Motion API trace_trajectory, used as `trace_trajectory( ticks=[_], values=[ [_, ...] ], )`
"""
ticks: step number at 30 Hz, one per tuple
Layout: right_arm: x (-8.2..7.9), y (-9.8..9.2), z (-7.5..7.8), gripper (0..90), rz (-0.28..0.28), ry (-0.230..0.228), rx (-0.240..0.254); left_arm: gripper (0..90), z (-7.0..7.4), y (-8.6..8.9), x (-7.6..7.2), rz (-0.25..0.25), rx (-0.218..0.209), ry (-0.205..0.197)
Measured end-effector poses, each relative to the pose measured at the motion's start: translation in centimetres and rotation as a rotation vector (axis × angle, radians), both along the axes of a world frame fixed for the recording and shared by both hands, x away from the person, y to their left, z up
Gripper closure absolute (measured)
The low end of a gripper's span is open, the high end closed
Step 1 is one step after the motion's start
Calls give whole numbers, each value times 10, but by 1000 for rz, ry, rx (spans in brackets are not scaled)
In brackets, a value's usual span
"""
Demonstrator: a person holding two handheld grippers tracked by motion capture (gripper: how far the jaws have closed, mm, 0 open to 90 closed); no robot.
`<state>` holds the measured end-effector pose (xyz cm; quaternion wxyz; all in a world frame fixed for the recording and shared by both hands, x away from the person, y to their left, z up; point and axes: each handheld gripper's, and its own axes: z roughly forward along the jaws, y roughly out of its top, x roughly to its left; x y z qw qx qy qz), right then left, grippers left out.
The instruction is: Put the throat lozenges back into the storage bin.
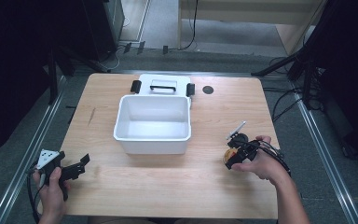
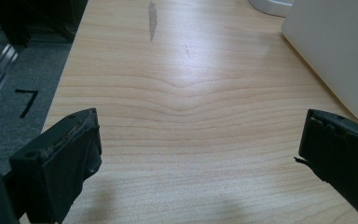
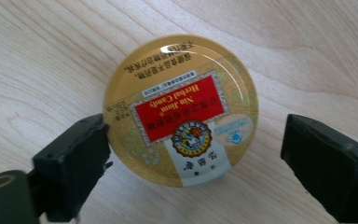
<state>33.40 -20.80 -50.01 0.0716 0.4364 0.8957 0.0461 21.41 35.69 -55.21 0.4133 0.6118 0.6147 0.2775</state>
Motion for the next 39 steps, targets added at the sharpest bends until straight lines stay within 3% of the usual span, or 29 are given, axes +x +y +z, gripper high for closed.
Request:
trace_trajectory(
  ticks=[5, 16, 39],
  values=[
    [0, 2, -2, 208, 5, 4, 2, 0, 0, 0, 0, 1, -2, 0],
    [2, 0, 1, 217, -8, -13, 11, 0, 0, 0, 0, 1, 3, 1],
    [6, 9, 37, 218, 47, -54, 34, 0, 0, 0, 1, -1, 4, 3]
  ],
)
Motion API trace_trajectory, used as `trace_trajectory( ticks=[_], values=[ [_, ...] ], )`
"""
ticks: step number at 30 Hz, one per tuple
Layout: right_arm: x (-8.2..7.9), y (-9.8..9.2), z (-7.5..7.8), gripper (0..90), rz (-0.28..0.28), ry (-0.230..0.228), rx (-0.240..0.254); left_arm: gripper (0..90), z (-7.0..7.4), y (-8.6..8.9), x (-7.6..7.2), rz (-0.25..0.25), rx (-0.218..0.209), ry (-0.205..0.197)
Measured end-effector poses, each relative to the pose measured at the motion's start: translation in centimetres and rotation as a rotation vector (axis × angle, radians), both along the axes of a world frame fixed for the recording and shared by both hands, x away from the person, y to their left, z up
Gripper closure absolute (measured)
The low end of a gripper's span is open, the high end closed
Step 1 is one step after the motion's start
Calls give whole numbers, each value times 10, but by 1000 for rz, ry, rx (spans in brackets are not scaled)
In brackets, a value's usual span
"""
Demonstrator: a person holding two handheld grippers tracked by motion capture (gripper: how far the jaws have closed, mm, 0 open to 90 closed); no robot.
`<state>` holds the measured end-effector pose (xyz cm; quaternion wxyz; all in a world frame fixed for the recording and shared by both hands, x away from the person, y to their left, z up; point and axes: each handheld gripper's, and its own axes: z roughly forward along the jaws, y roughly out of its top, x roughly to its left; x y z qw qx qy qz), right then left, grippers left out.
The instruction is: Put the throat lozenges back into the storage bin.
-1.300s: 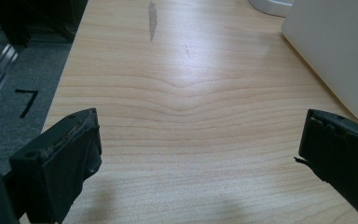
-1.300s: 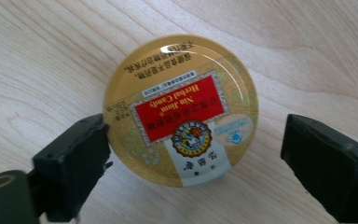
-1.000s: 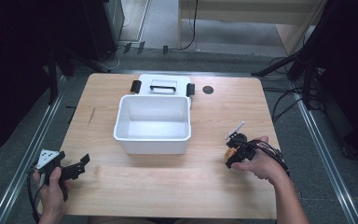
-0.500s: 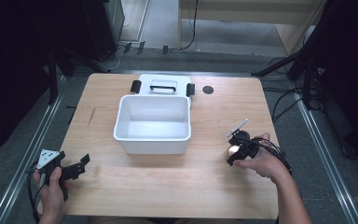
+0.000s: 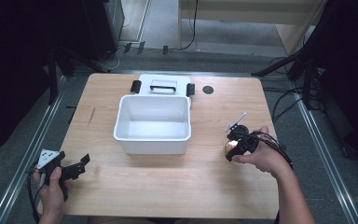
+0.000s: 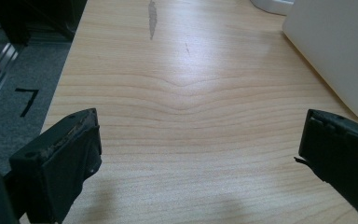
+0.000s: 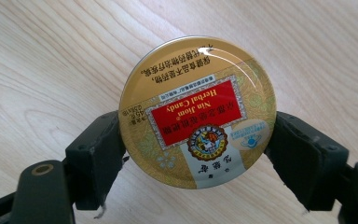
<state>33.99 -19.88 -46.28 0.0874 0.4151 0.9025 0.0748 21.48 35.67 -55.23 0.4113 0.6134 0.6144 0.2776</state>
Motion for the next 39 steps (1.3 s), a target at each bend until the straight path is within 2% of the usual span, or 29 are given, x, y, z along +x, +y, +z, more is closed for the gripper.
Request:
trace_trajectory(
  ticks=[11, 20, 29, 39],
  values=[
    [8, 15, 21, 218, 37, -14, 11, 0, 0, 0, 0, 0, -3, 3],
    [14, 27, 33, 218, 58, 0, 14, 0, 0, 0, 1, 0, -8, 4],
    [20, 40, 54, 218, 80, -12, 13, 0, 0, 1, 1, 1, -15, 7],
    [26, 53, 65, 218, 108, -14, 6, 0, 0, 1, 1, 1, -15, 9]
  ],
)
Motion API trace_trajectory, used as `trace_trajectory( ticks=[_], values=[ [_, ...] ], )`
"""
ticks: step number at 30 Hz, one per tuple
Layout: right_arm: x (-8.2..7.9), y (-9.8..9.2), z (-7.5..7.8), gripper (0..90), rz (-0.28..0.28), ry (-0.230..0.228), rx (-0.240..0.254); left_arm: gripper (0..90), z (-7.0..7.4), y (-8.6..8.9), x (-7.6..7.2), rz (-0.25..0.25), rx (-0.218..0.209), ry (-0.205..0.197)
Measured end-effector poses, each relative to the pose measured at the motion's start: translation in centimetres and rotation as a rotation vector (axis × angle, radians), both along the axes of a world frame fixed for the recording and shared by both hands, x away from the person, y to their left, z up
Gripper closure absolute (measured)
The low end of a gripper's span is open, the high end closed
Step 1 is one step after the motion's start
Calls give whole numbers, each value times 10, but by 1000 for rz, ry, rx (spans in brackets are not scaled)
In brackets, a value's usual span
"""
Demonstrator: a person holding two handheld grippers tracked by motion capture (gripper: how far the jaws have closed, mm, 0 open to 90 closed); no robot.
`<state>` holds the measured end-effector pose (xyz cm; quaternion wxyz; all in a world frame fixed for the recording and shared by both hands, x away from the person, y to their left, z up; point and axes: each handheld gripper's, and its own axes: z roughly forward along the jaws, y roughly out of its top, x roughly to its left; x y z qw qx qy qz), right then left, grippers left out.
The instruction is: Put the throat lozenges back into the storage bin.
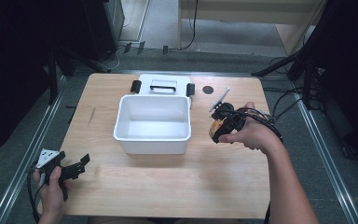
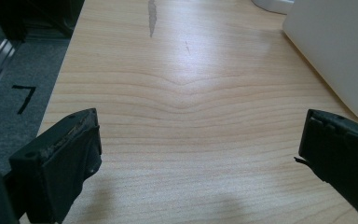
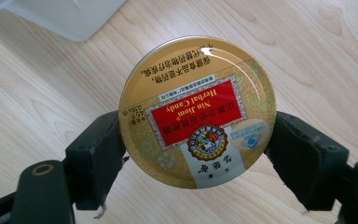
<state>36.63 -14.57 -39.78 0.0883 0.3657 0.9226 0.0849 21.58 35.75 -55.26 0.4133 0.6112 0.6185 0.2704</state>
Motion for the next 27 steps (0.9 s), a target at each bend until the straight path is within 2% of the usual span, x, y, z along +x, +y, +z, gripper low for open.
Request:
trace_trajectory(
  ticks=[17, 27],
  values=[
    [11, 17, 24, 218, 22, 7, 30, 0, 0, 0, 0, -1, -2, 1],
    [16, 27, 37, 218, 42, -6, 45, 0, 0, 0, 0, 0, -2, -1]
  ],
)
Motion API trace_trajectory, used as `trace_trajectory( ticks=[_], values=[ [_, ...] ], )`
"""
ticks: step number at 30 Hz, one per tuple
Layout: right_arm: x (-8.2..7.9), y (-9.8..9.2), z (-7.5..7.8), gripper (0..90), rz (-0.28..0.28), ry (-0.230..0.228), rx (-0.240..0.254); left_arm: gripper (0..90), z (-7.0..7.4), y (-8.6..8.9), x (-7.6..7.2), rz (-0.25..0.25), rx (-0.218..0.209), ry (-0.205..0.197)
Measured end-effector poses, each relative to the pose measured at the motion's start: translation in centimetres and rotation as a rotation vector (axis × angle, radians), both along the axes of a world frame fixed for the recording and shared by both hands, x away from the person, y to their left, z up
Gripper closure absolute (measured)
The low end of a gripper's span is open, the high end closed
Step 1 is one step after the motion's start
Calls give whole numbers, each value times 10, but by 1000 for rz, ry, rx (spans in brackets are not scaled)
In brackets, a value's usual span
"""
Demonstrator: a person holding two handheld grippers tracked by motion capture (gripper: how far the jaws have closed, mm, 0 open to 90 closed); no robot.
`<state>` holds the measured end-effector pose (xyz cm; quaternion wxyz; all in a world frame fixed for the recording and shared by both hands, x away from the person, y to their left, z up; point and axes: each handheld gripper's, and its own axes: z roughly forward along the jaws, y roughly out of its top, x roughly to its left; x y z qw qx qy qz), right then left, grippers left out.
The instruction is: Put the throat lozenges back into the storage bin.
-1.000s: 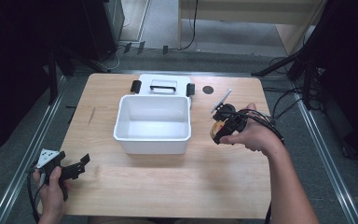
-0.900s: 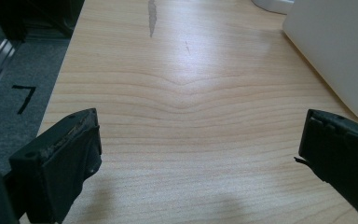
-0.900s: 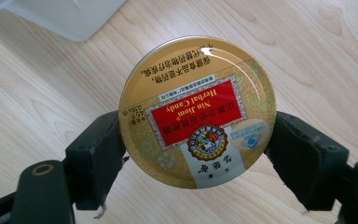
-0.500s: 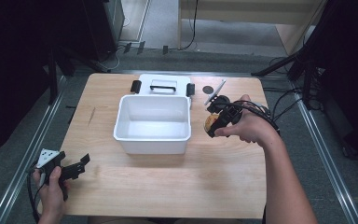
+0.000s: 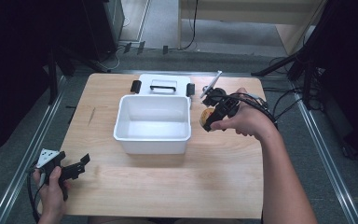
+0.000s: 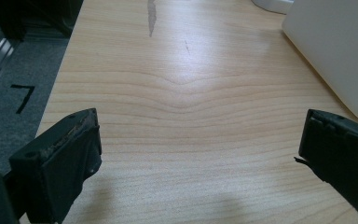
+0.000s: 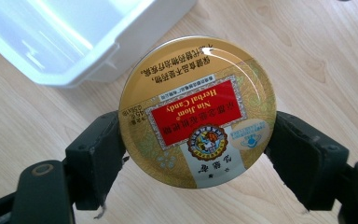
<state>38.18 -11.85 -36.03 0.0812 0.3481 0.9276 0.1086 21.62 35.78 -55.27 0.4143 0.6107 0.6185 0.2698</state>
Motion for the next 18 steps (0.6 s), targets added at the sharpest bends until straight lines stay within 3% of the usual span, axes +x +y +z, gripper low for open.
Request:
trace_trajectory(
  ticks=[18],
  values=[
    [6, 39, 17, 218, 62, -14, 4, 0, 0, 0, 0, -3, -1, 1]
  ],
)
